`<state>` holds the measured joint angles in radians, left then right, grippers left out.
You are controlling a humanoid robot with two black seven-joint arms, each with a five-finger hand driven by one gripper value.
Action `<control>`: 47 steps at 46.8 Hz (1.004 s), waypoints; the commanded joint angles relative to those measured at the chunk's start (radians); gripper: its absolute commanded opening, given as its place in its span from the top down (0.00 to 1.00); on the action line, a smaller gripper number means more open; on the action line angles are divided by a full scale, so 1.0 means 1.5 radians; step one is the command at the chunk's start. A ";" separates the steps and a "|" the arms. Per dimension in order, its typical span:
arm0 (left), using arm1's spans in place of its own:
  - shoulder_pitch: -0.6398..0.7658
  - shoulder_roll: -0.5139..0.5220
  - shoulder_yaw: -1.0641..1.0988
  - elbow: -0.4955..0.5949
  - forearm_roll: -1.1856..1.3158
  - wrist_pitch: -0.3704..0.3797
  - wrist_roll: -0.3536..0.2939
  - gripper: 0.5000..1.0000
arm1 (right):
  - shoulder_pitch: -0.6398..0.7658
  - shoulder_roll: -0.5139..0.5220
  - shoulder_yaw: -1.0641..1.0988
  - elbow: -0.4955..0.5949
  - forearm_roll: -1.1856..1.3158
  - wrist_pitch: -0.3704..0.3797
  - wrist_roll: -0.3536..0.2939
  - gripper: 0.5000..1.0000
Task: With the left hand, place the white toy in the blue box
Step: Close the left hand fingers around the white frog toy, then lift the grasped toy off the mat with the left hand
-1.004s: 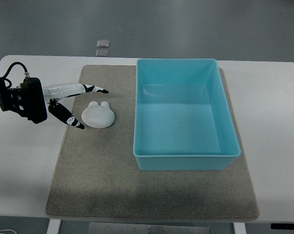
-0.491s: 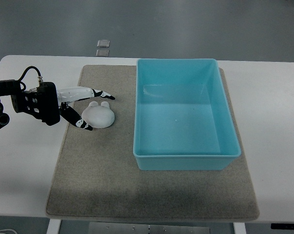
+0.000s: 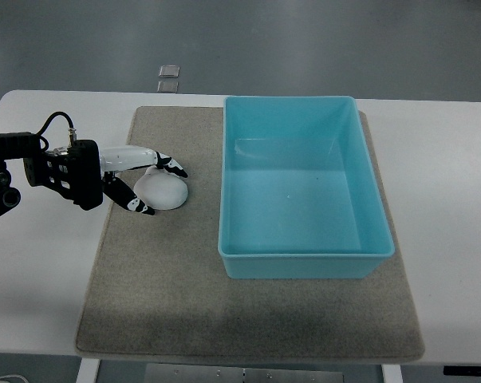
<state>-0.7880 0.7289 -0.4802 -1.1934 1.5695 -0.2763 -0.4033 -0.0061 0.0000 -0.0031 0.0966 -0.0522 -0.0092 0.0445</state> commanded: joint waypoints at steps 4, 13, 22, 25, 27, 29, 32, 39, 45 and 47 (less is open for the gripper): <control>0.000 0.000 0.000 0.000 0.003 0.000 0.000 0.50 | 0.000 0.000 0.000 0.000 0.000 0.000 0.000 0.13; -0.003 0.000 0.000 0.007 0.004 0.000 0.000 0.61 | 0.000 0.000 0.000 0.000 0.000 0.000 0.000 0.13; -0.012 0.000 0.000 0.007 0.003 0.010 0.000 0.69 | 0.000 0.000 0.000 0.000 0.000 0.000 0.000 0.13; -0.013 0.000 0.000 0.007 0.003 0.027 0.000 0.79 | 0.000 0.000 0.000 0.000 0.000 0.000 0.000 0.13; -0.013 0.000 0.000 0.007 0.003 0.037 0.000 0.83 | 0.000 0.000 0.000 0.000 0.000 0.000 0.000 0.13; -0.013 0.000 0.000 0.007 0.003 0.048 0.000 0.91 | 0.000 0.000 0.000 0.000 0.000 0.000 0.000 0.13; -0.015 0.000 0.000 0.007 0.003 0.057 0.000 1.00 | 0.000 0.000 0.000 0.000 0.000 0.000 0.000 0.13; -0.021 0.002 0.001 0.007 0.004 0.057 0.000 1.00 | 0.000 0.000 0.000 0.000 0.000 0.000 0.000 0.13; -0.023 0.004 0.001 0.006 0.004 0.057 -0.001 1.00 | 0.000 0.000 0.000 0.000 0.000 0.000 0.000 0.13; -0.026 0.006 0.001 0.006 0.004 0.057 -0.001 1.00 | 0.000 0.000 0.000 0.000 0.000 0.000 0.000 0.13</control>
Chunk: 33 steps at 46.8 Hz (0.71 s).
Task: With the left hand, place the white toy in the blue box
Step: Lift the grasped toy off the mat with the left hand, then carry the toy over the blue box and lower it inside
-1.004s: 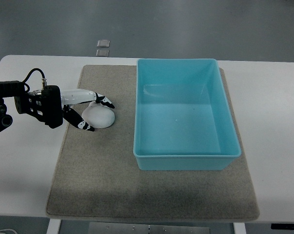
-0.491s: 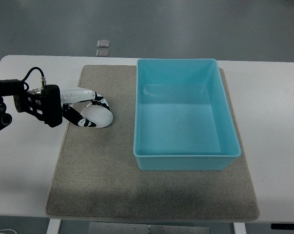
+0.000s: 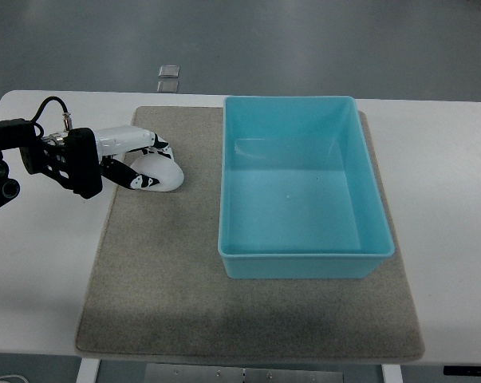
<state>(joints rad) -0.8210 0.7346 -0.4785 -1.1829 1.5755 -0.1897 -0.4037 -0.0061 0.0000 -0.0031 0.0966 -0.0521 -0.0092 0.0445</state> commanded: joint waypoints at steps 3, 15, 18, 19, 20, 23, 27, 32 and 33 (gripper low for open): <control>-0.015 0.007 -0.001 -0.001 0.000 0.000 -0.001 1.00 | 0.000 0.000 0.000 0.000 0.000 0.000 0.000 0.13; -0.056 0.043 -0.008 -0.008 -0.002 0.001 -0.005 1.00 | 0.000 0.000 0.000 0.000 0.000 0.000 0.000 0.13; -0.069 0.048 -0.009 -0.008 -0.003 0.002 -0.009 1.00 | 0.000 0.000 0.000 0.000 0.000 0.001 0.000 0.13; -0.074 0.050 -0.011 -0.008 -0.003 0.004 -0.009 1.00 | 0.000 0.000 0.000 0.000 0.000 0.001 0.000 0.13; -0.080 0.052 -0.012 -0.009 -0.004 0.006 -0.010 1.00 | 0.000 0.000 0.000 0.000 0.000 0.000 0.000 0.13; -0.096 0.059 -0.017 -0.011 -0.005 0.017 -0.010 1.00 | 0.000 0.000 0.000 0.000 0.000 0.000 0.000 0.13; -0.112 0.060 -0.029 -0.012 -0.005 0.038 -0.010 1.00 | 0.000 0.000 0.000 0.000 0.000 0.000 0.000 0.13; -0.123 0.056 -0.030 -0.024 -0.005 0.046 -0.010 1.00 | 0.000 0.000 0.000 0.000 0.000 0.000 0.000 0.13; -0.124 0.055 -0.030 -0.025 -0.005 0.047 -0.010 1.00 | 0.000 0.000 0.000 0.000 0.000 0.000 0.000 0.13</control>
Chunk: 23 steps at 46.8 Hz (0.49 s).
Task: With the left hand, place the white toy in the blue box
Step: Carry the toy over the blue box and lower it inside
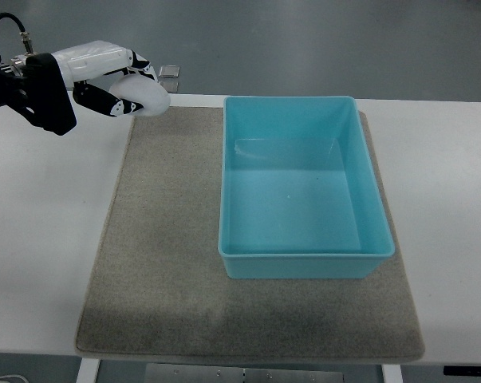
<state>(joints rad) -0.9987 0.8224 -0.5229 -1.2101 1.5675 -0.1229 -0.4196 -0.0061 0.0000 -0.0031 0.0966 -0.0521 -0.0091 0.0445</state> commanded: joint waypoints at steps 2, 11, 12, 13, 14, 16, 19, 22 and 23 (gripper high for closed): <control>-0.009 -0.007 0.000 -0.011 0.000 0.002 0.001 1.00 | 0.000 0.000 0.000 0.000 0.000 0.000 0.000 0.13; -0.014 -0.022 0.000 -0.064 0.001 0.022 0.001 1.00 | 0.000 0.000 0.000 0.000 0.000 0.000 0.000 0.13; -0.014 -0.024 0.000 -0.070 0.000 0.028 0.001 1.00 | 0.000 0.000 0.000 0.000 0.000 0.000 0.000 0.13; -0.015 -0.028 0.001 -0.076 0.001 0.034 0.001 1.00 | 0.000 0.000 0.000 0.000 0.000 0.000 0.000 0.13; -0.015 -0.032 0.001 -0.082 0.001 0.040 0.002 1.00 | 0.000 0.000 0.000 0.000 0.000 0.000 0.000 0.13; -0.016 -0.040 0.001 -0.089 0.001 0.047 0.002 1.00 | 0.000 0.000 0.000 0.000 0.000 0.001 0.000 0.13; -0.019 -0.058 0.006 -0.092 0.003 0.048 0.003 1.00 | 0.000 0.000 0.000 0.000 0.000 0.000 0.000 0.13; -0.019 -0.081 0.008 -0.091 0.006 0.048 0.004 1.00 | 0.000 0.000 0.000 0.000 0.000 0.000 0.000 0.13; -0.019 -0.088 0.009 -0.091 0.010 0.048 0.004 1.00 | 0.000 0.000 0.000 0.000 0.000 0.000 0.000 0.13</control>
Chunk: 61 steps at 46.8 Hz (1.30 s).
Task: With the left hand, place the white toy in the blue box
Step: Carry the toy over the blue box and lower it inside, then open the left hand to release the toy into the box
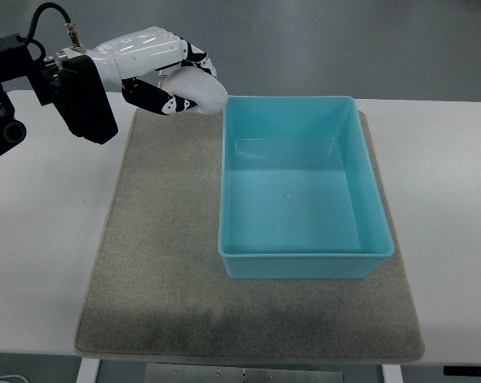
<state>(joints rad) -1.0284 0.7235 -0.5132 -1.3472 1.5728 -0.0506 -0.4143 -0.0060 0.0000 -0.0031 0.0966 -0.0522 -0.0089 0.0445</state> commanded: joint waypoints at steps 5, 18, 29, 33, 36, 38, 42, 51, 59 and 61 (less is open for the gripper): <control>-0.001 -0.058 0.022 0.007 0.061 0.002 0.003 1.00 | 0.000 0.000 0.000 0.000 0.000 0.000 0.000 0.13; 0.006 -0.138 0.042 0.027 0.122 0.007 0.009 1.00 | 0.000 0.000 0.000 0.000 0.000 0.000 0.000 0.13; 0.008 -0.185 0.072 0.062 0.127 0.007 0.041 1.00 | 0.000 0.000 0.000 0.000 0.000 0.000 0.000 0.13; 0.010 -0.197 0.080 0.063 0.127 0.007 0.042 1.00 | 0.000 0.000 0.000 0.000 0.000 0.001 0.000 0.13; 0.010 -0.201 0.085 0.063 0.127 0.007 0.043 1.00 | 0.000 0.000 0.000 0.000 0.000 0.000 0.000 0.13; 0.010 -0.202 0.086 0.063 0.127 0.007 0.042 1.00 | 0.000 0.000 0.000 0.000 0.000 0.000 0.000 0.13; 0.011 -0.205 0.086 0.063 0.127 0.007 0.043 0.96 | 0.000 0.000 0.000 0.000 0.000 0.000 0.000 0.13; 0.016 -0.205 0.084 0.064 0.114 0.012 0.043 0.14 | 0.000 0.000 0.000 0.000 0.000 0.000 0.000 0.13; 0.018 -0.203 0.084 0.063 0.091 0.011 0.043 0.02 | 0.000 0.000 0.000 0.000 0.000 0.000 0.000 0.13; 0.021 -0.203 0.083 0.063 0.078 0.011 0.043 0.01 | 0.000 0.000 0.000 0.000 0.000 0.000 0.000 0.13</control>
<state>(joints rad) -1.0027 0.4185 -0.3868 -1.2521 1.7151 -0.0331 -0.3498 -0.0061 0.0000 -0.0031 0.0966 -0.0522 -0.0092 0.0445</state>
